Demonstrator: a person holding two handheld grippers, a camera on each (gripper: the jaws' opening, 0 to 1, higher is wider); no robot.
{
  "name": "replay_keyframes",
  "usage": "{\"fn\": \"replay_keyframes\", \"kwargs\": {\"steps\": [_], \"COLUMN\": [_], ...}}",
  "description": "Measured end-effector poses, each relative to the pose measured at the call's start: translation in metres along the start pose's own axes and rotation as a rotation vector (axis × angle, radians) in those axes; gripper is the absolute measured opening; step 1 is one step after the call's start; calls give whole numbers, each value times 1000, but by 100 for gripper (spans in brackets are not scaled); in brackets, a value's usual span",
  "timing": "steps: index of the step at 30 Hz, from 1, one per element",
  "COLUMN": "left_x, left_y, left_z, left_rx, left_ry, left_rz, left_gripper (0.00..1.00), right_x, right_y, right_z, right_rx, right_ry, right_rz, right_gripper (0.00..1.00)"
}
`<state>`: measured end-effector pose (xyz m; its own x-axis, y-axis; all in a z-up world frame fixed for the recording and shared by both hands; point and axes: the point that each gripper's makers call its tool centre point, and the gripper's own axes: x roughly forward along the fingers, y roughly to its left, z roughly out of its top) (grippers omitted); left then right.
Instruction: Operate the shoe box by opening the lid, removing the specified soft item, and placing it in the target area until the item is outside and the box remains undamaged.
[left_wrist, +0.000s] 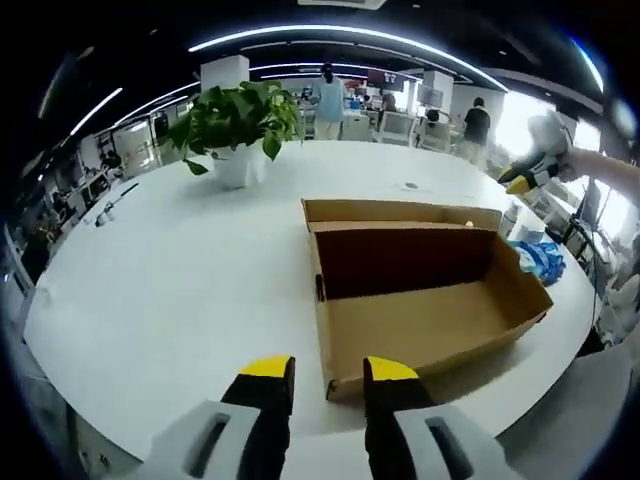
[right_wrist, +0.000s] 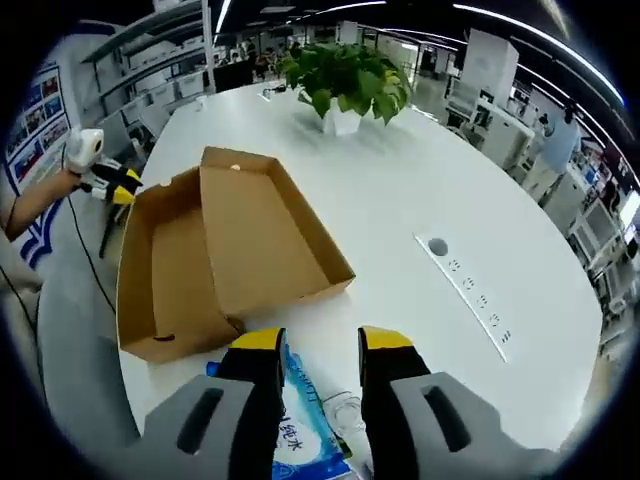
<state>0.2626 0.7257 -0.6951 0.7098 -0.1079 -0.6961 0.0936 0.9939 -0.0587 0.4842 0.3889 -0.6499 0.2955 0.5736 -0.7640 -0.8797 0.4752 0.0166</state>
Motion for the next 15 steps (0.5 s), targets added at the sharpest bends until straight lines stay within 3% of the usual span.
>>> {"fn": "replay_keyframes", "kwargs": {"steps": [6, 15], "left_x": [3, 8], "left_y": [-1, -4], "left_z": [-4, -5], "left_rx": [-38, -85], "left_ry": [17, 19], "left_rz": [-5, -13], "left_gripper": [19, 8], "right_x": [17, 43], "right_y": [-2, -5], "right_z": [13, 8], "right_rx": [96, 231], "right_ry": [-24, 1], "right_rz": [-32, -53], "right_gripper": [25, 22]}}
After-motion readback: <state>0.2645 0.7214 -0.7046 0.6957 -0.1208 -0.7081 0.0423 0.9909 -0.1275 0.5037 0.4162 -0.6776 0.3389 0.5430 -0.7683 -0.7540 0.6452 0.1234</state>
